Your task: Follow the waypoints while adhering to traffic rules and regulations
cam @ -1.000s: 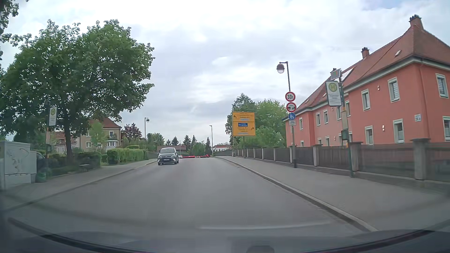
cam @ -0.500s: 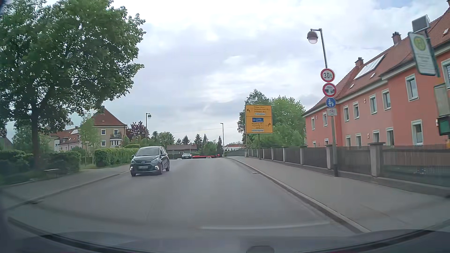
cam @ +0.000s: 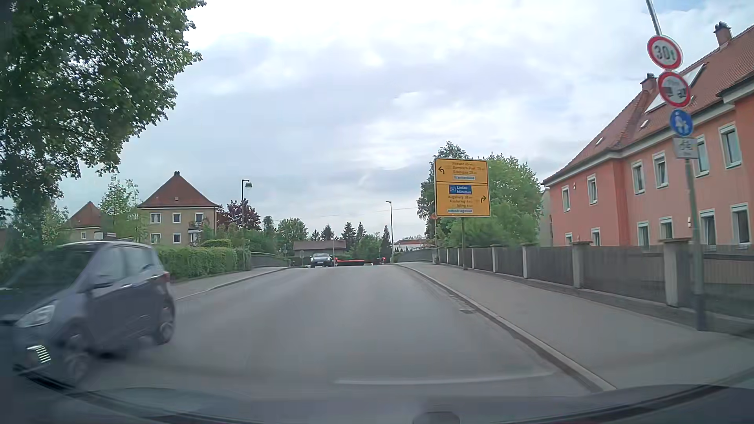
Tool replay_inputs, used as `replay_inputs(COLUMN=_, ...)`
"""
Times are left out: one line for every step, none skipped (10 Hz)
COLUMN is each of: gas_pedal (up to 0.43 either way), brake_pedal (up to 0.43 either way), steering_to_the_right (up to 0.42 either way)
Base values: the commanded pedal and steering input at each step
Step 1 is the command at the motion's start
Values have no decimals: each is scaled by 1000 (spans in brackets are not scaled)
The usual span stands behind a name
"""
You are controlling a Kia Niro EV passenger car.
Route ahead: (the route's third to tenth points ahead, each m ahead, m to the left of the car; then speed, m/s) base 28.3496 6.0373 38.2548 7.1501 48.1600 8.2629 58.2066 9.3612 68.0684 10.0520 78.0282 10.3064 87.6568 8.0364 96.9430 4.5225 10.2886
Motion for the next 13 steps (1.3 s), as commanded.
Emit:
replay_inputs(gas_pedal=197, brake_pedal=0, steering_to_the_right=-37)
replay_inputs(gas_pedal=197, brake_pedal=0, steering_to_the_right=-34)
replay_inputs(gas_pedal=197, brake_pedal=0, steering_to_the_right=-29)
replay_inputs(gas_pedal=197, brake_pedal=0, steering_to_the_right=-23)
replay_inputs(gas_pedal=197, brake_pedal=0, steering_to_the_right=-18)
replay_inputs(gas_pedal=197, brake_pedal=0, steering_to_the_right=-16)
replay_inputs(gas_pedal=197, brake_pedal=0, steering_to_the_right=-15)
replay_inputs(gas_pedal=197, brake_pedal=0, steering_to_the_right=-15)
replay_inputs(gas_pedal=197, brake_pedal=0, steering_to_the_right=-15)
replay_inputs(gas_pedal=197, brake_pedal=0, steering_to_the_right=-13)
replay_inputs(gas_pedal=197, brake_pedal=0, steering_to_the_right=-12)
replay_inputs(gas_pedal=197, brake_pedal=0, steering_to_the_right=-10)
replay_inputs(gas_pedal=197, brake_pedal=0, steering_to_the_right=-10)
